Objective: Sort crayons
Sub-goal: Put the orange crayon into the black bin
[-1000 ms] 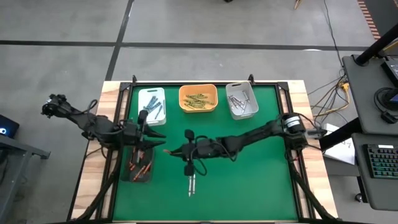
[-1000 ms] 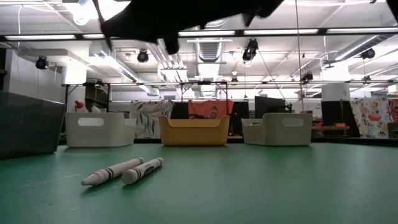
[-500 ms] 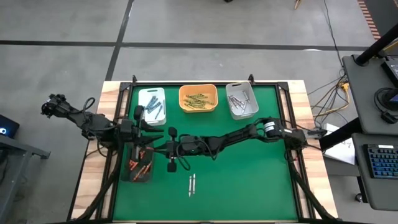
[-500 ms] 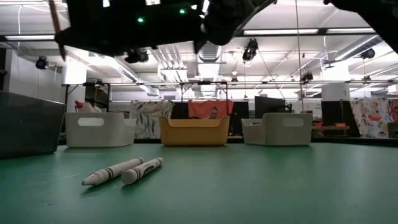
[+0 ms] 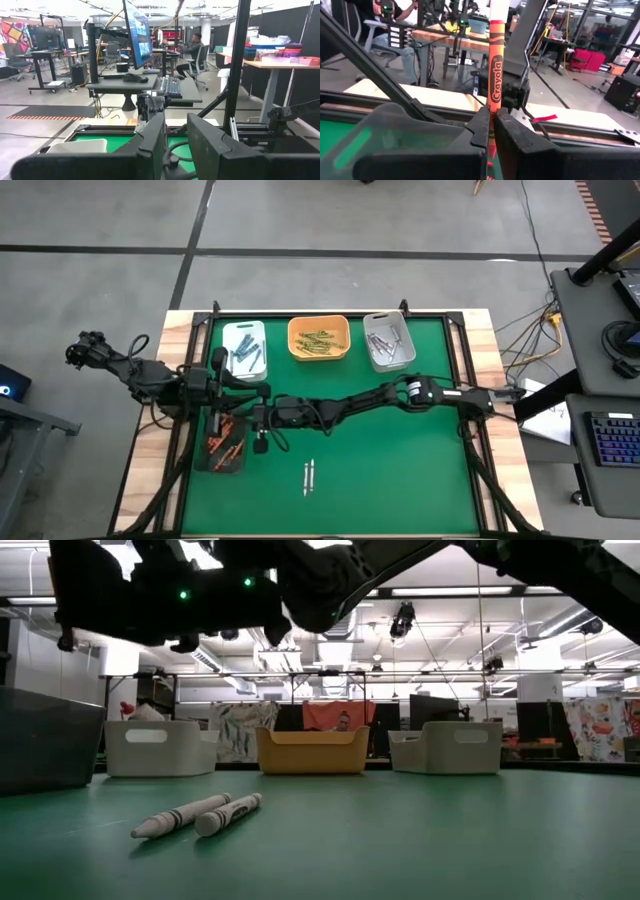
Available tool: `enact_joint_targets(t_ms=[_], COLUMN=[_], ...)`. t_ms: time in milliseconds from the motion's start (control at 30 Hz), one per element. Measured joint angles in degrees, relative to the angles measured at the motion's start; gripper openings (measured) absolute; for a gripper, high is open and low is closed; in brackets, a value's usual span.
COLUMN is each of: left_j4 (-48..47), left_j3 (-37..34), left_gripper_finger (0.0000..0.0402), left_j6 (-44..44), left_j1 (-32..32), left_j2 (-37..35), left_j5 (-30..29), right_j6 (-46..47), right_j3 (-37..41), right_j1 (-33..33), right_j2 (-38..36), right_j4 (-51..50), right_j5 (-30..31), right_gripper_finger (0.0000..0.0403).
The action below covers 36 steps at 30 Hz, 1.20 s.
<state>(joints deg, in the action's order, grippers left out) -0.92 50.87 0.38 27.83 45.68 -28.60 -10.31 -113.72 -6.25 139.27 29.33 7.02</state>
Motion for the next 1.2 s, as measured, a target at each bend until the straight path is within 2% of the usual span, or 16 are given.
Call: enact_joint_targets(t_ms=[567, 1000, 1200], left_j4=[1.21, 1.94, 1.98], left_j3=[0.00, 0.00, 0.00], left_gripper_finger=[0.0066, 0.0066, 0.0066], left_j6=[0.81, 0.66, 0.64], left_j1=[-0.02, -0.02, -0.02], left_j2=[0.86, 2.77, 2.75], left_j5=[-0.92, -0.96, -0.98], right_j6=[3.21, 2.82, 2.80], right_j3=[-0.40, -0.21, -0.23], right_j1=[1.40, 1.27, 1.27], right_j2=[2.39, 2.39, 2.39], right_j4=[4.43, -0.38, -0.38], right_j5=[-0.08, -0.18, -2.74], right_gripper_finger=[0.0013, 0.0013, 0.0013])
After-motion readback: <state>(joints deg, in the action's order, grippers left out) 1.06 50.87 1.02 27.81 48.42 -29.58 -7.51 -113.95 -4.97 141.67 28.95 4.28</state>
